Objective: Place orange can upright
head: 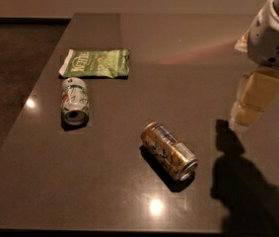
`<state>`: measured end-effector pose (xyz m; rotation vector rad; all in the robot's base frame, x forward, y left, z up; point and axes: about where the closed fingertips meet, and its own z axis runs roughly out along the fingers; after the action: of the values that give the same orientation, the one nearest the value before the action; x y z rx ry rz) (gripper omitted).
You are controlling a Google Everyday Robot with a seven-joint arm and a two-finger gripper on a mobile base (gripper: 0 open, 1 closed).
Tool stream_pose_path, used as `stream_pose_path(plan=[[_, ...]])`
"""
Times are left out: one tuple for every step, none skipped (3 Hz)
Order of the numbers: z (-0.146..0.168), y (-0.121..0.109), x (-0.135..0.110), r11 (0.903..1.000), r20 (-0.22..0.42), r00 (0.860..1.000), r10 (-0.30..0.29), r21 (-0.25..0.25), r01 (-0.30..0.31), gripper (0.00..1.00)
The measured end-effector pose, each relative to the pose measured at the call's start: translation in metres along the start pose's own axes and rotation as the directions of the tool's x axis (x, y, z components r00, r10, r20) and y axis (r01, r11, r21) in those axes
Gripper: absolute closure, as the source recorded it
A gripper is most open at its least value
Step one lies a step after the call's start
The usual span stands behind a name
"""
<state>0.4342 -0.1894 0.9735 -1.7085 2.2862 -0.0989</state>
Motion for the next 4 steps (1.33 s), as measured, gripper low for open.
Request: stream_pose_path(plan=[[0.015,0.019,-0.022,0.9972,-0.051,0.996,0.066,-0.030,-0.068,0.00],[0.037,0.035,-0.039,0.9876,-0.093,0.986,0.140,-0.060,-0.146,0.00],[0.063,0.047,-0.042,0.9662,-0.137,0.964,0.229,-0.090,-0.242,0.00],[0.081,0.060,-0.042,0.9392,-0.173,0.936,0.306,-0.106,-0.327,0.00]])
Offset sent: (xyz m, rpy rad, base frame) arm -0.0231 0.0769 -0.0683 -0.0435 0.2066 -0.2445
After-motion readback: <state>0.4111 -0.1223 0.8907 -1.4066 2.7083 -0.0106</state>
